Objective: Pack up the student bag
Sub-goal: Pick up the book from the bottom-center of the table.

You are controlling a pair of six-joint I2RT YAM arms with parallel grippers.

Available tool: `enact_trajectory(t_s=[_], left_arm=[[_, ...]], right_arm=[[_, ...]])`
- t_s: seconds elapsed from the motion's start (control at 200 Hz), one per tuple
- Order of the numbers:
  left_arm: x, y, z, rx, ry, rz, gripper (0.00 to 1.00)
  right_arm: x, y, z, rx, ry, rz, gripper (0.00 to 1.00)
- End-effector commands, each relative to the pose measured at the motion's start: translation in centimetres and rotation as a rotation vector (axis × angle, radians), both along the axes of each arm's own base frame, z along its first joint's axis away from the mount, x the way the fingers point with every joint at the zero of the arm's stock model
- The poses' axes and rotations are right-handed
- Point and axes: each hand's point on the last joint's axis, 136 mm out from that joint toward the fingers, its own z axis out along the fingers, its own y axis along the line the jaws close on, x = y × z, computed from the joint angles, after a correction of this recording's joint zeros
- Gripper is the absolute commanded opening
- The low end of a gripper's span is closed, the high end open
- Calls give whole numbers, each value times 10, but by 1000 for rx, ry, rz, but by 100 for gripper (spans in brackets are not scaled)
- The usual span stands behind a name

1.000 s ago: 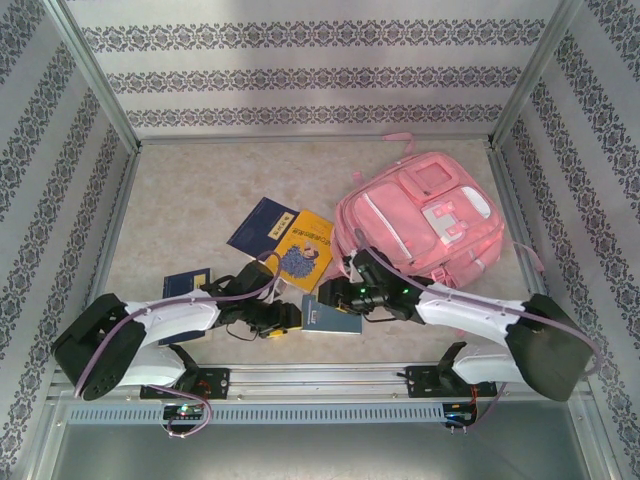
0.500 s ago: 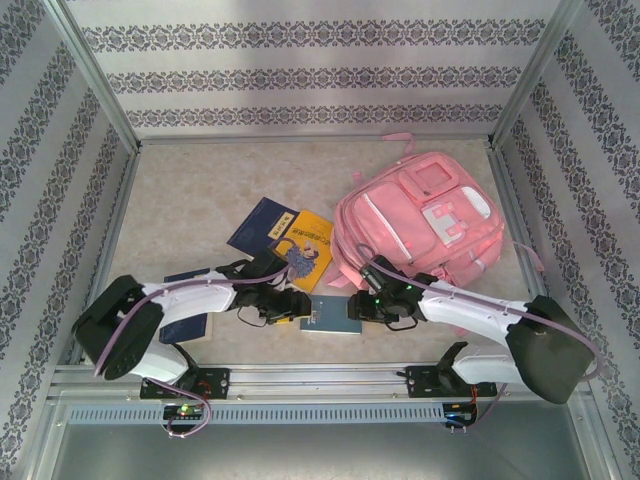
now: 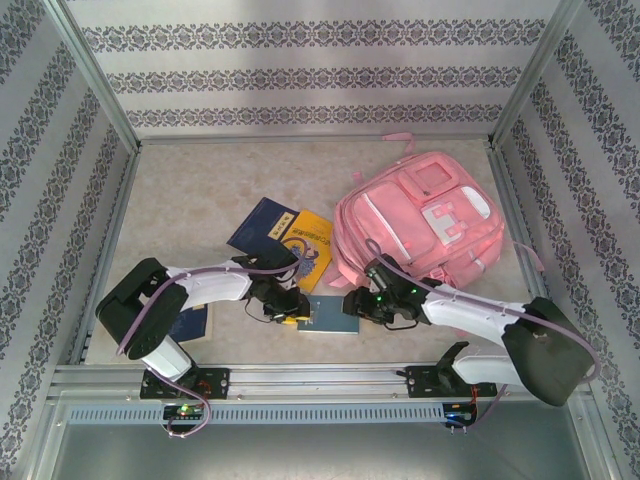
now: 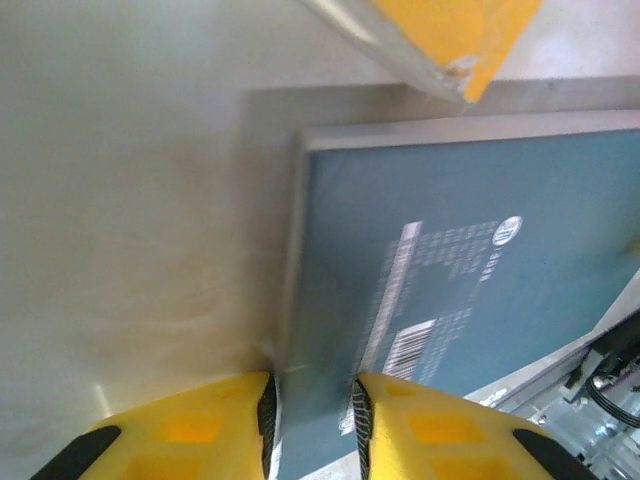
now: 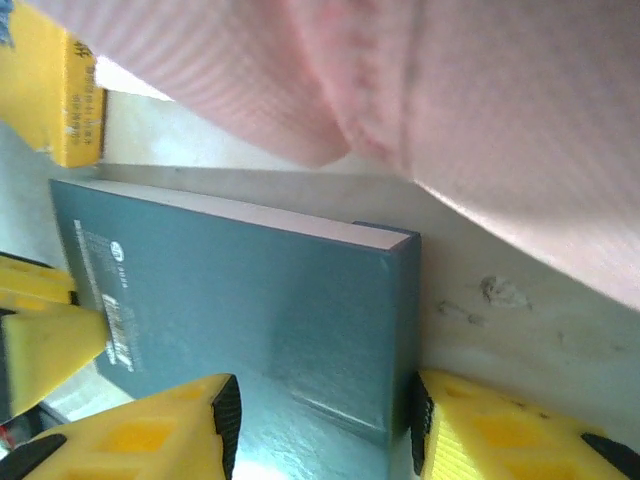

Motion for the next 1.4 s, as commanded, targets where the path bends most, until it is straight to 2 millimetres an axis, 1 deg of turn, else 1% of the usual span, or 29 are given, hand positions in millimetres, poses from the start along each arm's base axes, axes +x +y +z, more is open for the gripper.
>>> enact_trajectory(t_s=[0.0,0.07,0.16,0.305,0.44,0.56,0.655,0.724,0.874,0.984,1.044,1.129,1.199,1.324,1.394], left_arm=[[-1,-33,-9,-94,-52,-79,27],[-2,-35,-8,-110,-45,-75,26],[-2,-38,-5,-129,-43,-71,25],[-1,-45,-6,-158,-22,-61,22],[1,-52,-7,-145,-15,-67,20],[4,-52,0,-136,-36,-67,19],[4,-50,6,-130,-62,-76,19],[4,-48,7,-124,-71,-82,19],[0,-43,-3,-99,-57,-87,18],[-1,-43,-2,-107,-57,-83,18],[-1,-42,2,-107,-67,-85,21],[-1,-42,7,-120,-79,-87,29],[-1,-42,8,-124,-81,-84,30],[0,-48,6,-137,-69,-86,25],[0,-53,7,-141,-71,-96,25]], right_arm=[[0,48,62,317,-68,86,49],[-3,51,61,347,-58,87,50],[-6,53,52,354,-44,101,50],[1,55,35,322,-46,89,50],[12,49,13,228,-43,55,48],[20,41,-7,149,-36,19,44],[19,35,-20,115,-21,14,41],[18,32,-25,107,-18,9,37],[18,26,-20,105,-51,-2,26],[17,25,-15,118,-68,1,15],[16,26,-12,127,-75,9,9],[17,28,-4,148,-98,22,2],[17,32,5,180,-110,28,0],[9,48,32,285,-131,104,0],[5,49,42,310,-146,128,0]])
